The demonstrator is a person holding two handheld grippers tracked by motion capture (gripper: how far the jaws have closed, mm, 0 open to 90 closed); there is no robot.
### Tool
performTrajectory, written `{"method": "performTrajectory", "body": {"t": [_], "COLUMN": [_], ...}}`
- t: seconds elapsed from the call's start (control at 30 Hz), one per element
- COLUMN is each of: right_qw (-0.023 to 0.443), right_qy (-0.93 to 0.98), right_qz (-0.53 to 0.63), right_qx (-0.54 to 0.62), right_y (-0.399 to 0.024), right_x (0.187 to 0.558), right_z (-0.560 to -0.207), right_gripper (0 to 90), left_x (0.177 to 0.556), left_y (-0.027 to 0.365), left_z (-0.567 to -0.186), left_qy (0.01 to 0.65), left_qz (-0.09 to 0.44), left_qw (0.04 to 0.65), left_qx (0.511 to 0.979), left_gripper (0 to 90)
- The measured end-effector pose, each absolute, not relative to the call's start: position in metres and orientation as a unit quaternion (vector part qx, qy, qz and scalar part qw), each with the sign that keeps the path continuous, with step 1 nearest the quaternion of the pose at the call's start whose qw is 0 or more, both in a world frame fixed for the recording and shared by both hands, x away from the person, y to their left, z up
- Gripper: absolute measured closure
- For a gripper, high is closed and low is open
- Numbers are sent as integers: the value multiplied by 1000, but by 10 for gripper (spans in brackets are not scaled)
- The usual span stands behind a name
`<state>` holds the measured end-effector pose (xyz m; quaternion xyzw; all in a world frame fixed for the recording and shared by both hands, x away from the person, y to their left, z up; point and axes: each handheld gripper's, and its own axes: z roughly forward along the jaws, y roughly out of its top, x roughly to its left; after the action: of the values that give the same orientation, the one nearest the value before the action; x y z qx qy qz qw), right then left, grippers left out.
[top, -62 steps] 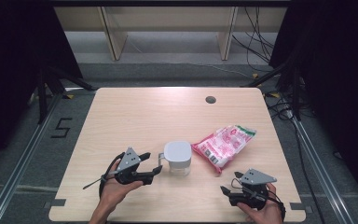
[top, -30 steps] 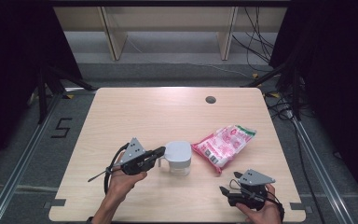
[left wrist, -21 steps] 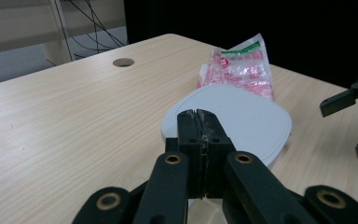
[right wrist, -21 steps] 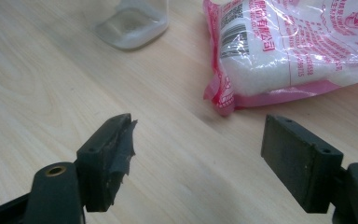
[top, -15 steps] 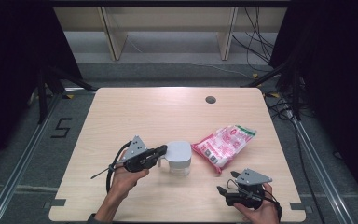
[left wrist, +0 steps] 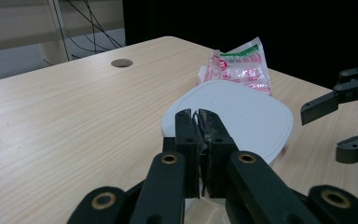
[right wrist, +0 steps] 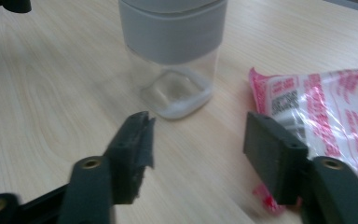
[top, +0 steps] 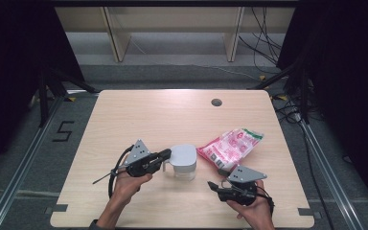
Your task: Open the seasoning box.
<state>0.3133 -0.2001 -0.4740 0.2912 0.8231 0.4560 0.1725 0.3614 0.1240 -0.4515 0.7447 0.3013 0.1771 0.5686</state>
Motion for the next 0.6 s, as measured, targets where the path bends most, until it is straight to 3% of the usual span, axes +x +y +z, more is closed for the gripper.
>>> {"method": "performTrajectory", "body": {"t": [0.2, 0.4, 0.6], "right_qw": [170, 181, 188], "right_qy": [808, 806, 813], "right_qz": [481, 487, 481], "right_qx": [296, 282, 269], "right_y": [-187, -182, -170], "right_x": [322, 331, 338], "right_z": [-464, -458, -456], "right_gripper": [685, 817, 882], "left_x": [361, 363, 361], "left_y": [125, 126, 126], "left_z": [-452, -452, -452], "left_qy": [306, 293, 306], "left_qz": [176, 179, 178], "left_qw": [569, 570, 569], "left_qx": [743, 746, 742], "left_gripper": [860, 856, 854]}}
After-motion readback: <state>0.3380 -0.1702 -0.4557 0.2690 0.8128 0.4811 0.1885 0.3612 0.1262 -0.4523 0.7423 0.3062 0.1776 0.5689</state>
